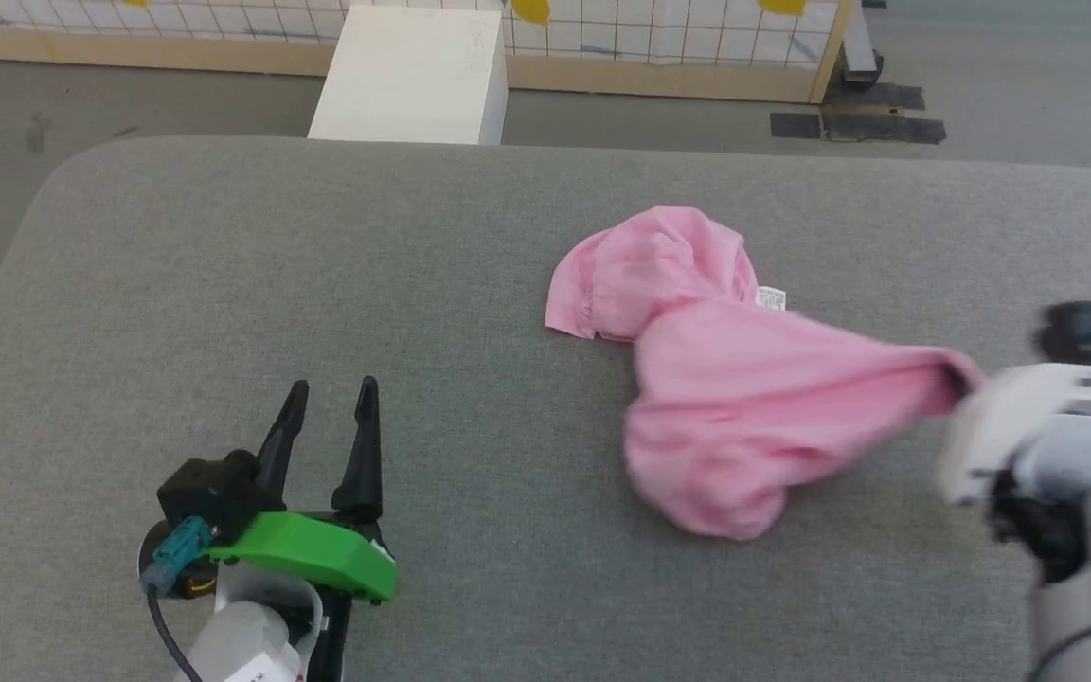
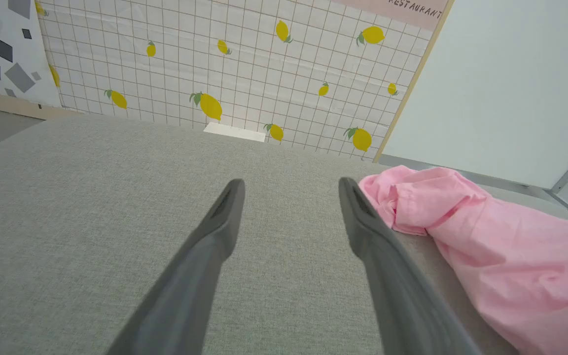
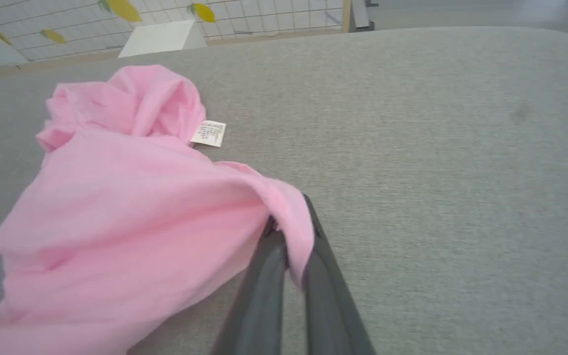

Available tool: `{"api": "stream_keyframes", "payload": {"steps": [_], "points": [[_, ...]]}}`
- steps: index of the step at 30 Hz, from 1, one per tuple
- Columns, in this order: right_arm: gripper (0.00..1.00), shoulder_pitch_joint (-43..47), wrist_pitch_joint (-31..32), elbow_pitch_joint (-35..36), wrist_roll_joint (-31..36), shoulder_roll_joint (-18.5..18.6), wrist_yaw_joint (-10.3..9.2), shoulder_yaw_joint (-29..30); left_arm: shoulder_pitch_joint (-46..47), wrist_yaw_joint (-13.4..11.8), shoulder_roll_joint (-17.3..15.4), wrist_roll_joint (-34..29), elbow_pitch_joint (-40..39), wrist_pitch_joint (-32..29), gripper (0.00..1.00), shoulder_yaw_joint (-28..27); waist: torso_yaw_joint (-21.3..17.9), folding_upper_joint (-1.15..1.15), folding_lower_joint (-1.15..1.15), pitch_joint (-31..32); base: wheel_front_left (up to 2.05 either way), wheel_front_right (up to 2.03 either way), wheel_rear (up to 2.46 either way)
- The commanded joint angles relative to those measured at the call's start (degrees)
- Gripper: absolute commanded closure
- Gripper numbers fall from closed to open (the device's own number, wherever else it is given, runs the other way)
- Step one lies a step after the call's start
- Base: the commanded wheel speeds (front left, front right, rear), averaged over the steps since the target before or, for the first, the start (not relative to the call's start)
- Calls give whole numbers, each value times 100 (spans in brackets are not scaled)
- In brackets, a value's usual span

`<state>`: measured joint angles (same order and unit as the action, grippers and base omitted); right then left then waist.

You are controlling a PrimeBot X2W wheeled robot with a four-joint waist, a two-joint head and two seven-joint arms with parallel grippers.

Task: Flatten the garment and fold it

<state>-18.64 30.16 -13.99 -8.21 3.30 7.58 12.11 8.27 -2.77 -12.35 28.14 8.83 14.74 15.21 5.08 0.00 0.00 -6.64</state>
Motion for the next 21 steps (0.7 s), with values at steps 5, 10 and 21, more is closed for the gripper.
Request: {"api": "stream_keyframes", "payload": {"steps": [5,10,21], "points": [[100,548,154,221,564,68,-9,1437,-3,76,44,-60,80,17,0,65,-56,0,0,118,0,0,0],[6,914,196,66,606,-25,-9,1985,-49,114,26,-14,142,-68,0,124,-178,0,0,161,0,0,0],[0,874,-1645,396,-250,-41,-9,1865,400,616,523,660,104,-1390,0,819,-627,0,0,194,0,0,0]]}}
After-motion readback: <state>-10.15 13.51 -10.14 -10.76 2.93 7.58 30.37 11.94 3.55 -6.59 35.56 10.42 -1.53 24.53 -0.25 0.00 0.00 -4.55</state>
